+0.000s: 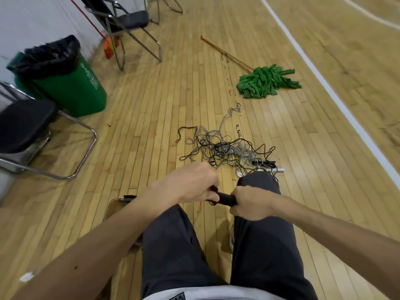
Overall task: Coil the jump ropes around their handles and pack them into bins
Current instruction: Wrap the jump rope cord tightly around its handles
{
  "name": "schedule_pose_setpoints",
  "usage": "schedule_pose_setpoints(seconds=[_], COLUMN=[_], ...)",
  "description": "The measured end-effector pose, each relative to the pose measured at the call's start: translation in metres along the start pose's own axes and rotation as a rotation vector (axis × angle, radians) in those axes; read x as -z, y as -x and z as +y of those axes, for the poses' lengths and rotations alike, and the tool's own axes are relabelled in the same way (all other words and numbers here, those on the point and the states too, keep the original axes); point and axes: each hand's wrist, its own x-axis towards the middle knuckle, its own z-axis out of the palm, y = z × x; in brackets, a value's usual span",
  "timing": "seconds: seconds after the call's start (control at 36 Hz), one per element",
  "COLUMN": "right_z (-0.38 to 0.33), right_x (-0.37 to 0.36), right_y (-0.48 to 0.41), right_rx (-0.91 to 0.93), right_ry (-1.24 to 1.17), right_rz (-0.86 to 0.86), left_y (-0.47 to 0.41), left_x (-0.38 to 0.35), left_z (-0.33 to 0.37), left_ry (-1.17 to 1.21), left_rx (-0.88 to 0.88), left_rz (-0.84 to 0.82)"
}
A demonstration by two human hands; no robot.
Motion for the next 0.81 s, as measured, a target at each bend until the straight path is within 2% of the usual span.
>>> schedule_pose_setpoints(seconds=[0.08,0.17,0.39,0.5,0.64,0.81], right_z=[0.002,0.003,0.003,0.004,0.008,0.015], right_x=[-0.002,-0.002,-0.001,0.0,-0.002,0.003], right_y=[0.007,0.017,0.042,0.05,0.055,0.052], right_rx=[0.131,0.239,0.435,0.487,0.545,0.543], right_ry=[-0.034,-0.064,-0.15,-0.227,-0.289,-0.393], right_rz=[-0.135,-0.18,-0.083,-0.023,0.059,0.245], left_y=[-0.003,-0.003,0.003,0.003,0.004,0.001], left_x=[0.007,0.015,0.024,0.019,0.005,-0.008], left_z=[0.006,0.007,0.001,0.0,0.003,0.01], left_ry=[0.096,0.253,0.791,0.938,1.071,1.201], left_rx=[-0.014,-0.034,-0.155,-0.163,-0.147,-0.063], left_rz=[-0.072,-0.154,-0.214,-0.212,-0.131,0.079])
